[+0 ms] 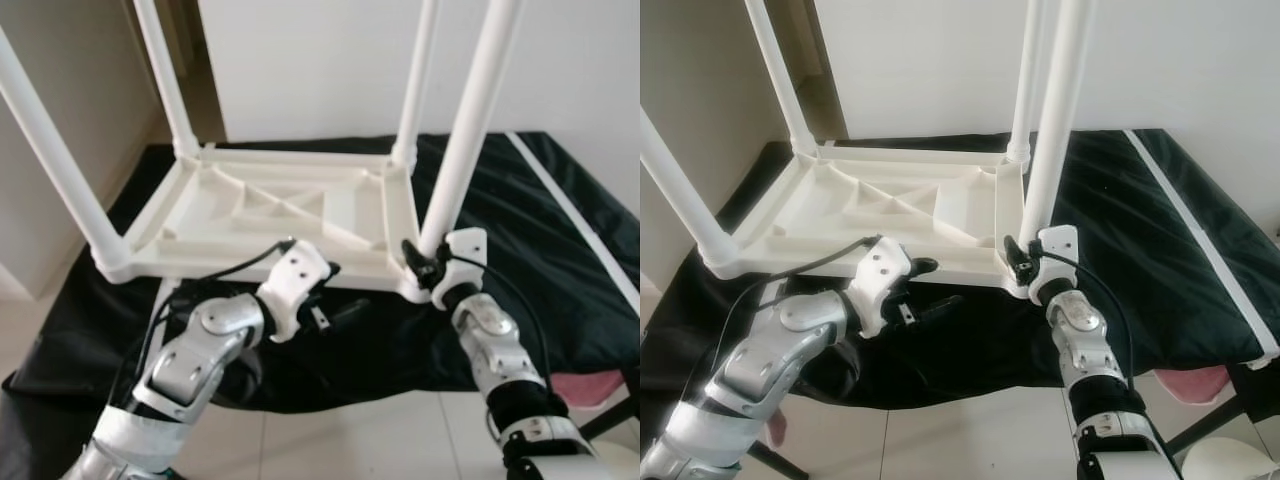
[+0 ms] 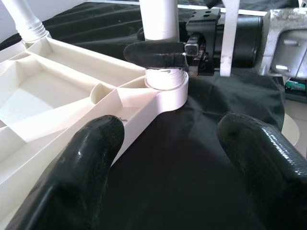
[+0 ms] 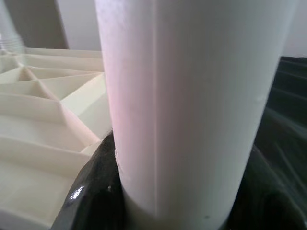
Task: Building children table
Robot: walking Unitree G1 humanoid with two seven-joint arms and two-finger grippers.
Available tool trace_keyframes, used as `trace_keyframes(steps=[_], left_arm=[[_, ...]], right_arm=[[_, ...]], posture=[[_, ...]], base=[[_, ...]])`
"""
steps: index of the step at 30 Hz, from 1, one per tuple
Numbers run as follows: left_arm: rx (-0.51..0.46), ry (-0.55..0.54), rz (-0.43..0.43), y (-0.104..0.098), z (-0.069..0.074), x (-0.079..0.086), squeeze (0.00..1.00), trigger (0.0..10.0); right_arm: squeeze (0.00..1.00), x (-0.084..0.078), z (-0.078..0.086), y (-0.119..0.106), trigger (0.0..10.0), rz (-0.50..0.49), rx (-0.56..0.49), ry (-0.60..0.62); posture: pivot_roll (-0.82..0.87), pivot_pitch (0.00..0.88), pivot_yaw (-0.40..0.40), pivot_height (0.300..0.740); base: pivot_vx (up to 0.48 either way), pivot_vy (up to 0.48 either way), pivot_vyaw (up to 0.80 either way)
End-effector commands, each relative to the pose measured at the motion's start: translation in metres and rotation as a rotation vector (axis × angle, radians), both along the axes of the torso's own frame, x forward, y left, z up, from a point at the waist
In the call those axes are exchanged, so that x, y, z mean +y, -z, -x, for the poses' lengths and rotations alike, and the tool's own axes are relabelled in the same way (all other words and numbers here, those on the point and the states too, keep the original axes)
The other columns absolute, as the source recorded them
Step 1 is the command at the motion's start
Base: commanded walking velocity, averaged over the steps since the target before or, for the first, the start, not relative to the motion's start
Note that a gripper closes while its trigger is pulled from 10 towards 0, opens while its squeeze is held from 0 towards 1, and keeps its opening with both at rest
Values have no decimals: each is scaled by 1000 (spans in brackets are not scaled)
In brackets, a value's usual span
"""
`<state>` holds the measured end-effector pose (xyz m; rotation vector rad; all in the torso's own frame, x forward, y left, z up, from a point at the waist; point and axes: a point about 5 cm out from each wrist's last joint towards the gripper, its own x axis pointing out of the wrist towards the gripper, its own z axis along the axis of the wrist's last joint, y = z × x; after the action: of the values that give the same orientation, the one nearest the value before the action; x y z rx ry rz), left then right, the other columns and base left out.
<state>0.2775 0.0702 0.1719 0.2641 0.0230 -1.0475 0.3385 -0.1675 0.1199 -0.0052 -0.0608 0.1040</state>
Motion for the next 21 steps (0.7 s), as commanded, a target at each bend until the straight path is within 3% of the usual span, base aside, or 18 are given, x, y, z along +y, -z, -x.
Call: trace_keyframes(steps=[1,4,6,8,9,11,13,21], left_arm=[[6,45,4,0,1,-1,0,10000],[3,27,14,0,-1,-1,0,10000],[9,-32,47,-2,-9,-1,0,10000],[5,-76,60,-2,-14,0,0,10000],[5,-76,60,-2,-14,0,0,10000],[9,-144,65,0,-20,3,0,10000],[9,-175,52,4,-21,6,0,10000],[9,-202,40,11,-18,7,0,10000]], right_arm=[[0,-11,9,23,10000,-28,116,157],[0,-10,11,25,10000,-49,125,233],[0,-1,17,29,10000,-109,141,357],[0,7,19,29,10000,-134,145,384],[0,7,19,29,10000,-134,145,384],[0,26,22,28,10000,-189,156,341],[0,36,24,23,10000,-200,133,279],[0,33,28,12,10000,-176,65,244]], posture=[[-61,0,38,740],[-62,0,39,740],[-64,0,39,740],[-62,0,39,740],[-62,0,39,740],[-60,0,39,740],[-59,0,39,740],[-51,0,35,740]], base=[[0,0,0],[0,0,0],[0,0,0],[0,0,0],[0,0,0],[0,0,0],[0,0,0],[0,0,0]])
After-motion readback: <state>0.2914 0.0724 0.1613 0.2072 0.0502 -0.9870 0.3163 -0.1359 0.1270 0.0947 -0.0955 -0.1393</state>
